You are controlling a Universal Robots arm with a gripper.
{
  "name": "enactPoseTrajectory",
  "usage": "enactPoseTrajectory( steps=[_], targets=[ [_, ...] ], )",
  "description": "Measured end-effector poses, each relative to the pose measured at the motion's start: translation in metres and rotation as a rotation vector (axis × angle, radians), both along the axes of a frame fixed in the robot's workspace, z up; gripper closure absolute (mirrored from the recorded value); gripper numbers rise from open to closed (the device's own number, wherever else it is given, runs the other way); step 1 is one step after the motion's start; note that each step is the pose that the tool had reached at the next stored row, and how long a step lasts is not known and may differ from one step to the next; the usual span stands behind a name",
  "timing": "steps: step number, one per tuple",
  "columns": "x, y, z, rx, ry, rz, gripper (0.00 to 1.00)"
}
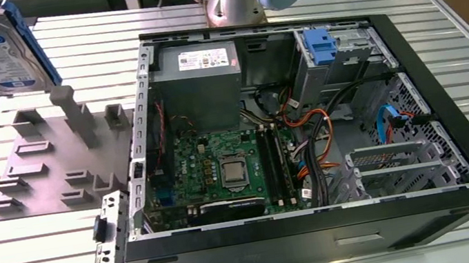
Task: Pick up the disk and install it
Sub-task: 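Pick up the disk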
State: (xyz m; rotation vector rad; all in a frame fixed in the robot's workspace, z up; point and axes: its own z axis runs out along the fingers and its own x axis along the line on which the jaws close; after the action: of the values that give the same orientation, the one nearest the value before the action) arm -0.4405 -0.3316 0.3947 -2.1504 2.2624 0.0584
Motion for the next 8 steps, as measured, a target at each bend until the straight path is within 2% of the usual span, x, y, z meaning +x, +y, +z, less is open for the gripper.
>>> enactPoseTrajectory(
  steps=[8],
  targets=[
    [-0.0001, 0.0, 0.0039, 0.0, 0.0, 0.0, 0.64]
  ],
)
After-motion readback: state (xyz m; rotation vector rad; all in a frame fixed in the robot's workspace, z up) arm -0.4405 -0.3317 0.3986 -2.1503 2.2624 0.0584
